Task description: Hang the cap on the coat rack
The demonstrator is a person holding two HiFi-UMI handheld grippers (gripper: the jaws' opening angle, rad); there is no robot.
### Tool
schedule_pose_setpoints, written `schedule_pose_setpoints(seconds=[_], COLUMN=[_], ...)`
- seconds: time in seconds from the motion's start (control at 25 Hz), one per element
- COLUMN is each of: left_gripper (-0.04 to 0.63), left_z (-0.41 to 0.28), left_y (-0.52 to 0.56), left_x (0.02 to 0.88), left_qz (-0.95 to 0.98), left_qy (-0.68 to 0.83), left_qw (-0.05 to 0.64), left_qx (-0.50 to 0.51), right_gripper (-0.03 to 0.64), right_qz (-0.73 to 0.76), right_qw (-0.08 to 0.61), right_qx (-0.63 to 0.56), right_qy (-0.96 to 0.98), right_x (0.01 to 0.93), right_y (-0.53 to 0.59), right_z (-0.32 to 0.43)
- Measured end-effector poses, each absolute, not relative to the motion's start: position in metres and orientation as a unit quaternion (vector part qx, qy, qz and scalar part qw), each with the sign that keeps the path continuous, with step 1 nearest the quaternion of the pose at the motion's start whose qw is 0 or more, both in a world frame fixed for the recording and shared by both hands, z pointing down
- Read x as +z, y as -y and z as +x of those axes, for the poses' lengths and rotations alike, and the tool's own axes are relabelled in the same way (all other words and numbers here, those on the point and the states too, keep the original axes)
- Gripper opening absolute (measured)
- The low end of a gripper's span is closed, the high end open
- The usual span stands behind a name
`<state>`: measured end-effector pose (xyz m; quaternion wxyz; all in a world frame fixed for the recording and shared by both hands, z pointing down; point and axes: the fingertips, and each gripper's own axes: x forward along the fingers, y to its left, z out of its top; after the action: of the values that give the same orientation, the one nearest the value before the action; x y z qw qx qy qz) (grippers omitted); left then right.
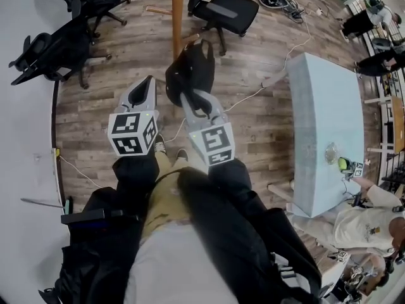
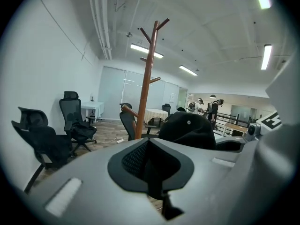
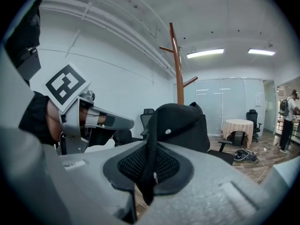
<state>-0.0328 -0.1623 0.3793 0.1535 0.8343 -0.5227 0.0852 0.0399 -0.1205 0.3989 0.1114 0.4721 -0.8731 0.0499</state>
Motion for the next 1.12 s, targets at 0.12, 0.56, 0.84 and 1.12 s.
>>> schedule_pose_setpoints(seconds=[0.12,0.56,0.84,1.12], left_gripper=[-0.011,-0.011,-0.011,-0.011], left_z=[-0.031,-0.044,-0.039,-0.036], left_y=[0.177,0.219,0.217,0.242], left_x=[0.378,0.407,0.436,0.466], left_qz=[0.841,0.859,0.866,0.848], left_qy=[0.512,0.468,0.443,0.458], left_qw=[0.156,0.184,0.205,0.228], left_qx=[0.084,0.097,0.111,0.137], right_gripper=[0.034,0.032,0.032,0.032], right_qz=[0.474,0.463,0.456,0.402], right_qw=[0.118,0.118,0.136,0.169], right_qx=[0.053,0.067,0.076,0.107], right_qy=[0.871,0.876,0.876,0.894], right_x=[0.401,0.421,0.45,0.501], right_y=[0.134,0.181,0.174,0.175], right_z=[0.037,0.009,0.002,0.002])
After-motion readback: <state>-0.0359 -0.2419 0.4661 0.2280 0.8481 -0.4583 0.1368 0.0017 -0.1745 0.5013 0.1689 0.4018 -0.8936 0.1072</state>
